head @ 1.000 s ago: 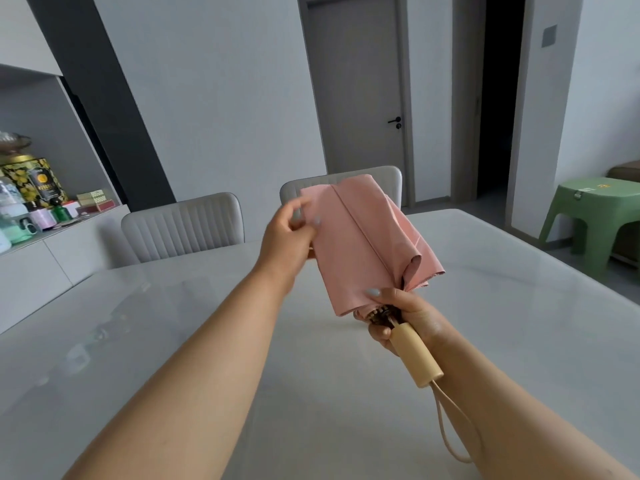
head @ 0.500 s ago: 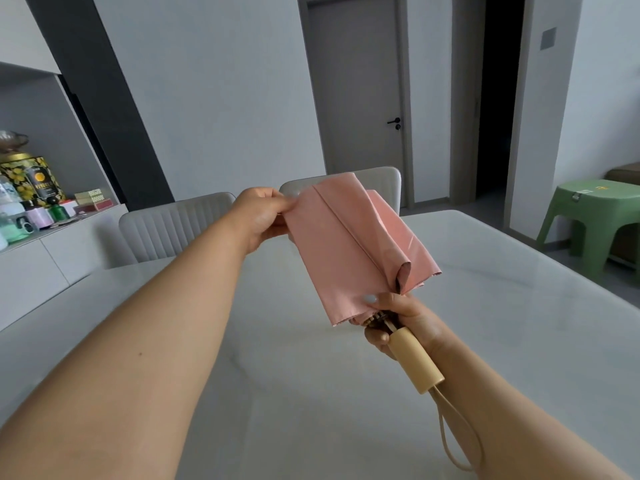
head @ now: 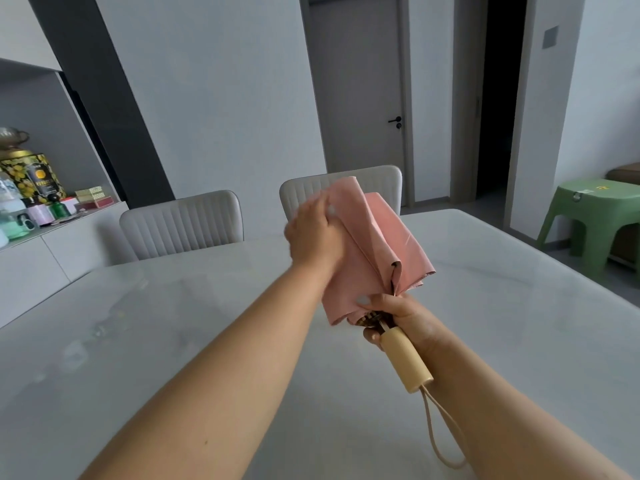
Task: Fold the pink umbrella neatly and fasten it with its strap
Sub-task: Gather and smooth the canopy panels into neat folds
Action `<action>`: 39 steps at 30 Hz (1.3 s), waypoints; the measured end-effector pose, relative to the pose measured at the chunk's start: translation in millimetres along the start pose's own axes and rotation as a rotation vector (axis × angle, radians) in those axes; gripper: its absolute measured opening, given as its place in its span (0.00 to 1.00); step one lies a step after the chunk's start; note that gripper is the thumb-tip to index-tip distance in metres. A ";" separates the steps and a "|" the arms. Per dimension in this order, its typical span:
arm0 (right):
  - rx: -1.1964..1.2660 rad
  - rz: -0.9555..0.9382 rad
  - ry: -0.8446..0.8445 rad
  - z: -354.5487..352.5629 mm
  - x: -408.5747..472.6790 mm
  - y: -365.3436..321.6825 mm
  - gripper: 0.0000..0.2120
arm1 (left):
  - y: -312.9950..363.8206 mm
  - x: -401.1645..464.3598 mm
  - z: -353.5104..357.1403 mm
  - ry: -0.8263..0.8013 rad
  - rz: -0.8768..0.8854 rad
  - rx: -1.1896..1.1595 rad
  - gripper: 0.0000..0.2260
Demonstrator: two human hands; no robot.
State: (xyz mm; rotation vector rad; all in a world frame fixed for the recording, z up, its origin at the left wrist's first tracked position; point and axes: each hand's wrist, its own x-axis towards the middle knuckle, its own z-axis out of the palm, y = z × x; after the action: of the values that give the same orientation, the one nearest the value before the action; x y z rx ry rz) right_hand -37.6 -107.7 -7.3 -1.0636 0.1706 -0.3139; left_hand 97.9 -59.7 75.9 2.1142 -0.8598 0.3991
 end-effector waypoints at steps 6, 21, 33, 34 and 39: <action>-0.007 -0.027 0.017 1.9 2.0 1.4 0.17 | -15.0 -21.6 10.6 -0.094 -0.396 -0.753 0.24; 0.107 0.038 -0.180 -1.6 -2.8 -7.8 0.25 | -25.3 -25.6 20.9 -0.081 -0.452 -1.055 0.20; -0.076 -0.034 0.034 -1.7 3.0 1.7 0.14 | -25.9 12.1 -33.1 0.151 -0.210 -0.372 0.17; -0.084 -0.031 0.026 -1.7 3.8 2.8 0.14 | -20.0 19.9 -40.6 0.130 -0.137 -0.338 0.14; -0.136 -0.015 -0.022 0.8 4.9 5.7 0.15 | 1.4 53.4 -62.1 -0.115 -0.200 -0.120 0.25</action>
State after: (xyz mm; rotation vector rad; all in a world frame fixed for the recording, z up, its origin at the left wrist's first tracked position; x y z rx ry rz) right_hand -31.8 -106.2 -11.8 -1.2034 0.1659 -0.3074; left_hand 135.9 -35.7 144.4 2.1025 -0.7101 0.1195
